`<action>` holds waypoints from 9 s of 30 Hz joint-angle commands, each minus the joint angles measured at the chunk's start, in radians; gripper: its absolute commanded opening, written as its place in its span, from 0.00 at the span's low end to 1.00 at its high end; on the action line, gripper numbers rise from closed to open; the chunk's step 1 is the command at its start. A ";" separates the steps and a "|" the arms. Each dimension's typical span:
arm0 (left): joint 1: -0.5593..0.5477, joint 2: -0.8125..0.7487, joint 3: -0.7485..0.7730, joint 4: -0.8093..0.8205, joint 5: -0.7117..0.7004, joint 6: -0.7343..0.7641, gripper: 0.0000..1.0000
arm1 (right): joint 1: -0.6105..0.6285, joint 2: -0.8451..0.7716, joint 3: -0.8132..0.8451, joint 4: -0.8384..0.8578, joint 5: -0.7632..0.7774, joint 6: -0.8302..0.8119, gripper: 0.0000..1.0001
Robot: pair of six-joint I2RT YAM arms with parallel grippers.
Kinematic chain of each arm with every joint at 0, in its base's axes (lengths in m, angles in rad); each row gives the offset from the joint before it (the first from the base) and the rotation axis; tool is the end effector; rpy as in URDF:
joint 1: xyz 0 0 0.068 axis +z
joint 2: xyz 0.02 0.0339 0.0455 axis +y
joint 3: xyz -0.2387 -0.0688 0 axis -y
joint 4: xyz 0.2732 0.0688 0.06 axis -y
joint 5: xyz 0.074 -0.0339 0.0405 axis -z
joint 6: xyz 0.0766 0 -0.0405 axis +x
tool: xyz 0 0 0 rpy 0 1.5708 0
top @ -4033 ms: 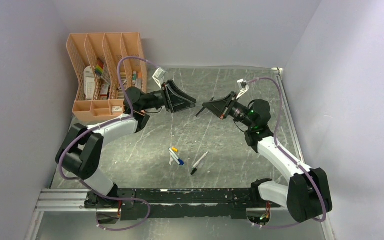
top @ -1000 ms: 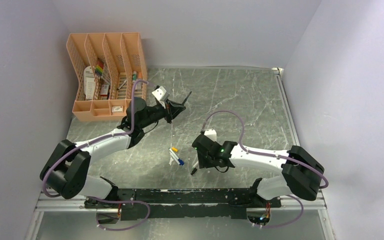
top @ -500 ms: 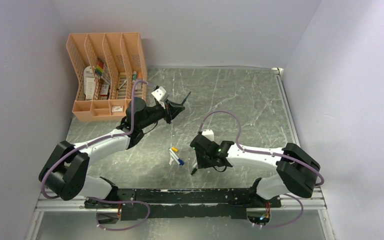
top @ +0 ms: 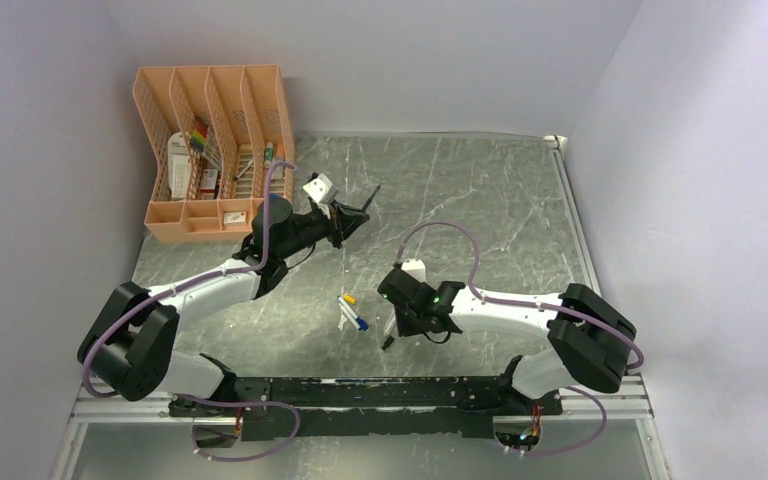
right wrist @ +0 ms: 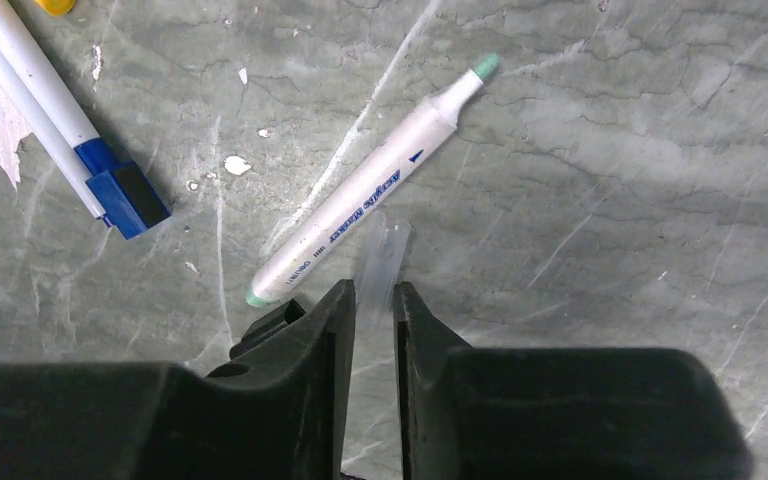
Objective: Insert the pens into the pen caps
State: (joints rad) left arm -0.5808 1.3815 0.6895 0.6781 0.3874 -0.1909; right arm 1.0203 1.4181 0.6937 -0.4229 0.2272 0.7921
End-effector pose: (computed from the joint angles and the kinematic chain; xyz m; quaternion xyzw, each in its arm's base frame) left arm 0.2923 -0.2265 0.2178 0.2680 0.6593 -0.3863 0.5868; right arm 0.1660 0.2374 0.0778 -0.0869 0.9678 0.0960 0.2160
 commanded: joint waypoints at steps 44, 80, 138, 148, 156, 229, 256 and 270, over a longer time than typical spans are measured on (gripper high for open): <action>-0.004 -0.137 -0.084 -0.050 -0.226 -0.057 0.07 | -0.043 0.220 0.188 0.282 -0.059 -0.555 0.12; -0.001 -0.123 -0.071 -0.100 -0.220 -0.055 0.07 | -0.139 0.209 0.107 0.285 -0.073 -0.351 0.00; -0.001 -0.201 -0.086 -0.155 -0.293 -0.073 0.07 | -0.122 0.409 0.365 0.251 0.130 -0.260 0.46; 0.001 -0.197 -0.086 -0.161 -0.293 -0.074 0.07 | -0.127 0.446 0.384 0.222 0.100 -0.230 0.35; 0.000 -0.189 -0.084 -0.156 -0.289 -0.079 0.07 | -0.127 0.435 0.384 0.211 0.077 -0.231 0.20; -0.041 -0.071 -0.191 0.383 -0.035 -0.467 0.07 | -0.439 -0.209 0.061 0.862 -0.276 -0.182 0.00; -0.167 0.034 -0.193 0.634 -0.040 -0.561 0.07 | -0.462 -0.274 0.079 1.085 -0.357 -0.101 0.00; -0.166 0.036 -0.194 0.640 -0.051 -0.554 0.07 | -0.462 -0.266 0.059 1.108 -0.405 -0.076 0.00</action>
State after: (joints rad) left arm -0.7414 1.4231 0.4732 1.2758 0.3298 -0.7601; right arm 0.5636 1.1671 0.7589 0.6468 -0.1516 0.7052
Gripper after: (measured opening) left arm 0.121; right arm 0.105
